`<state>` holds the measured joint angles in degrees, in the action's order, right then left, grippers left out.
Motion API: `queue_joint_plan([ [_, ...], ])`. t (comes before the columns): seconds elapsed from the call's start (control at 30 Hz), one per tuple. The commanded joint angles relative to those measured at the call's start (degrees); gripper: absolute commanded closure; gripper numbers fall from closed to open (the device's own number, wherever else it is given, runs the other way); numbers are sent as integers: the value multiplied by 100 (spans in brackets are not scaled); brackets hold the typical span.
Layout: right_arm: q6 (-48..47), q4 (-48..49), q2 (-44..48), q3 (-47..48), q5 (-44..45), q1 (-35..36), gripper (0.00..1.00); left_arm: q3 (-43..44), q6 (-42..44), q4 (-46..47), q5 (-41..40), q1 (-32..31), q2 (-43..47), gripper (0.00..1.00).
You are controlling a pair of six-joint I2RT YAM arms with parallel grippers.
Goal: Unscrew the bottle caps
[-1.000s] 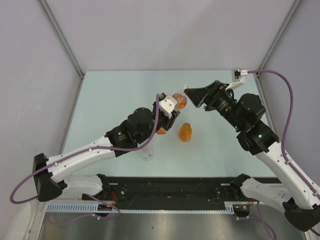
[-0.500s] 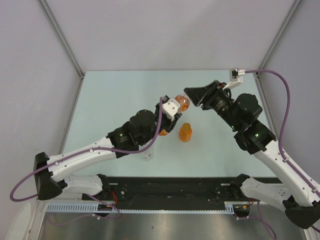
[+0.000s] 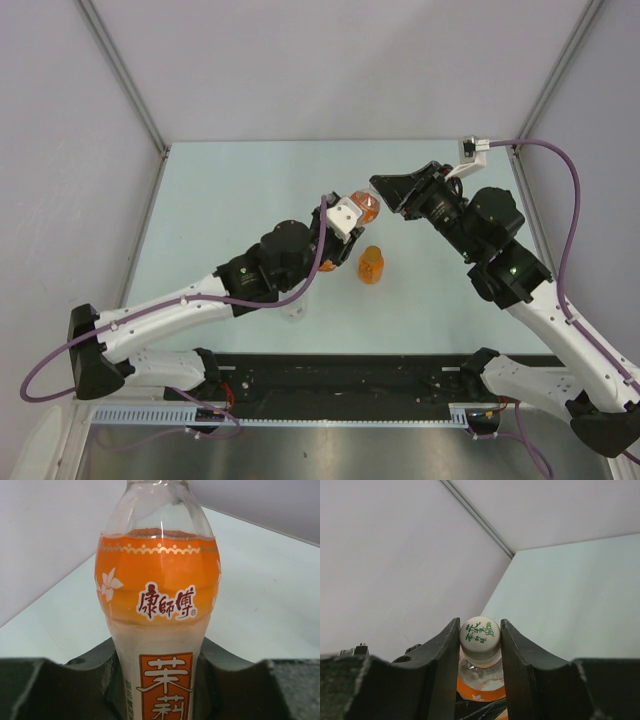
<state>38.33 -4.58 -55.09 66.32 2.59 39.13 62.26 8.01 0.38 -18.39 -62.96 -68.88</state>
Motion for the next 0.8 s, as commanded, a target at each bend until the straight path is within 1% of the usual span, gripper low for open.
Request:
queue_joint_plan([
  [0.0, -62, 80, -28, 179, 49, 24, 100, 234, 104, 234, -129, -76, 41, 100],
  [0.1, -97, 71, -46, 179, -39, 24, 100, 269, 122, 217, -130, -85, 41, 100],
  [0.13, -193, 97, -46, 179, -187, 24, 100, 278, 122, 191, -103, -94, 42, 100],
  [0.27, -596, 220, 7, 179, -803, 15, 100, 418, 131, -186, 580, -94, 217, 100],
  [0.3, -694, 238, 24, 179, -926, -11, 100, 410, 131, -240, 1174, -76, 365, 100],
  [0.37, -878, 308, 60, 179, -1470, -90, 100, 392, 26, -240, 1722, -59, 489, 100],
  [0.4, -914, 335, 60, 179, -1681, -195, 100, 410, -44, -258, 2386, -32, 551, 100],
  [0.43, -949, 370, 69, 179, -2083, -248, 100, 436, -106, -275, 2689, 46, 630, 100],
  [0.5, -1124, 388, 156, 179, -2515, -327, 100, 523, -352, -354, 3418, 169, 692, 100],
  [0.53, -1221, 370, 200, 179, -2648, -336, 100, 559, -440, -363, 4039, 309, 753, 100],
  [0.57, -1318, 396, 244, 179, -2780, -354, 100, 585, -676, -372, 4341, 389, 788, 100],
  [0.6, -1467, 396, 349, 179, -3034, -380, 100, 620, -765, -303, 4631, 494, 815, 100],
  [0.63, -1538, 396, 393, 179, -3193, -398, 100, 621, -983, -241, 5287, 713, 832, 100],
  [0.67, -1591, 396, 446, 179, -3369, -424, 100, 621, -1290, -153, 5580, 819, 885, 100],
  [0.7, -1670, 570, 507, 179, -3753, -450, 100, 629, -1441, 100, 5888, 925, 903, 100],
  [0.73, -1697, 607, 534, 179, -3948, -477, 100, 638, -1582, 198, 6317, 1074, 920, 100],
  [0.77, -1740, 668, 561, 179, -4142, -477, 100, 664, -1792, 338, 6530, 1145, 903, 100],
])
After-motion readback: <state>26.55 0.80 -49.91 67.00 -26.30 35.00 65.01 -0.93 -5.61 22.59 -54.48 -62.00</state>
